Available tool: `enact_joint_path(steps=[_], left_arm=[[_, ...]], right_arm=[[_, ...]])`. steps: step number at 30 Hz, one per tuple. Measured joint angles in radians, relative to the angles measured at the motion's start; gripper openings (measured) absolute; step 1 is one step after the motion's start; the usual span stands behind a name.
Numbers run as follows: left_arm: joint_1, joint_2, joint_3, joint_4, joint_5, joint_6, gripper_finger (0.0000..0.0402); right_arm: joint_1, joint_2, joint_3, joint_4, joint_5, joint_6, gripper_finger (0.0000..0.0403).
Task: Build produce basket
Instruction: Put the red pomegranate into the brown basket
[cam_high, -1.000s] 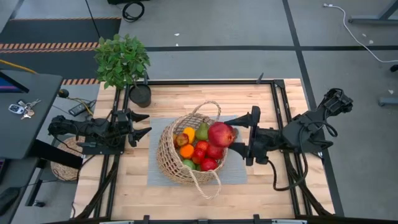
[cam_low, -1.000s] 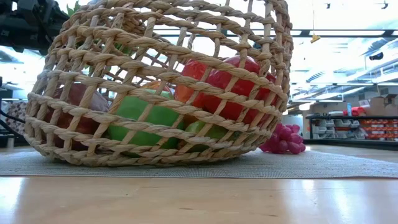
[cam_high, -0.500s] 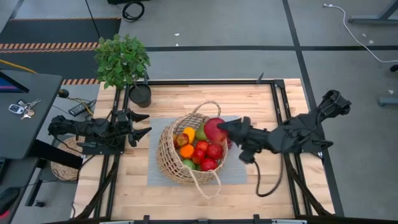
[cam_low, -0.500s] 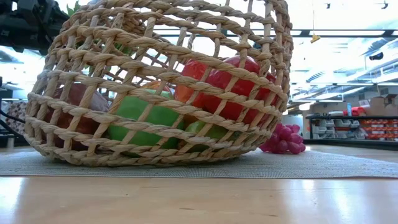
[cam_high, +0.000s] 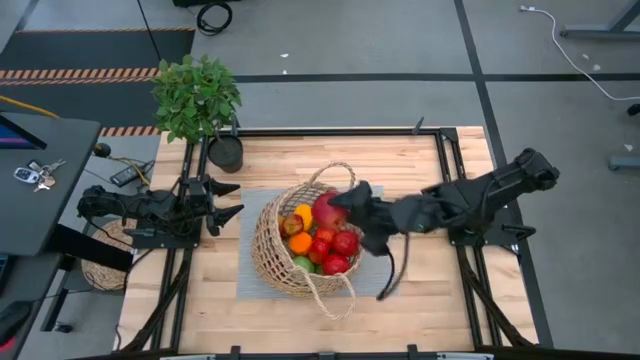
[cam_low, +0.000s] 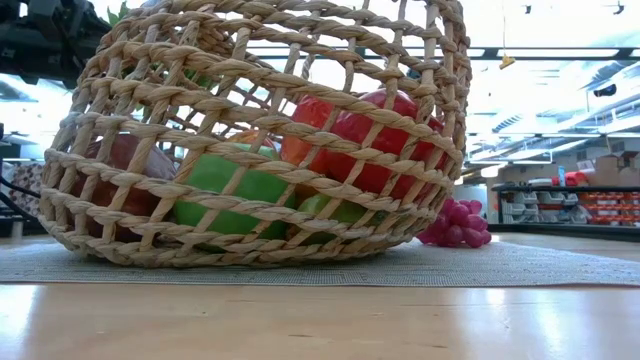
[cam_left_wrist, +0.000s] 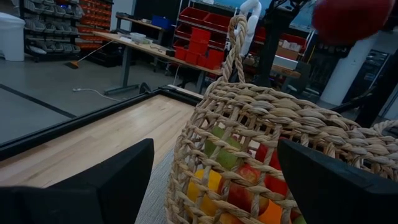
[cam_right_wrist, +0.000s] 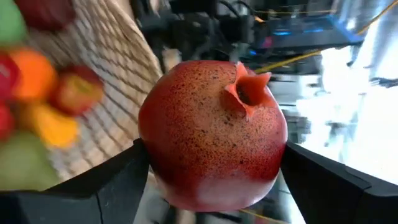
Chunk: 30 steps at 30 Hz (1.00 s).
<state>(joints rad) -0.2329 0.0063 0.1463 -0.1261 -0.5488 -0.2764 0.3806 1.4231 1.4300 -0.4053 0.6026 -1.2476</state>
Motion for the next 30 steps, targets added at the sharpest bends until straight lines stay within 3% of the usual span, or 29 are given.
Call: enact_joint_path(steps=[5,9,15,21,26,30], left_arm=[[0.000,0.000,0.000,0.000,0.000,0.000,0.0348],[0.000,0.000,0.000,0.000,0.000,0.000,0.0348],[0.000,0.000,0.000,0.000,0.000,0.001,0.0348],[0.000,0.000,0.000,0.000,0.000,0.000,0.0348],[0.000,0.000,0.000,0.000,0.000,0.000,0.0348],[0.000,0.000,0.000,0.000,0.000,0.000,0.0348]], right_arm=[[-0.122,0.000,-0.089,0.013,-0.296,0.282,0.0348],[-0.204,0.000,-0.177,0.051,-0.412,0.378,0.0348],[-0.254,0.000,-0.271,0.039,-0.494,0.486,0.0348],[-0.253,0.000,-0.290,-0.037,-0.500,0.633,0.0350],[-0.258,0.000,-0.290,-0.076,-0.523,0.772,0.0381],[-0.258,0.000,-0.287,-0.080,-0.542,0.784,0.0393]])
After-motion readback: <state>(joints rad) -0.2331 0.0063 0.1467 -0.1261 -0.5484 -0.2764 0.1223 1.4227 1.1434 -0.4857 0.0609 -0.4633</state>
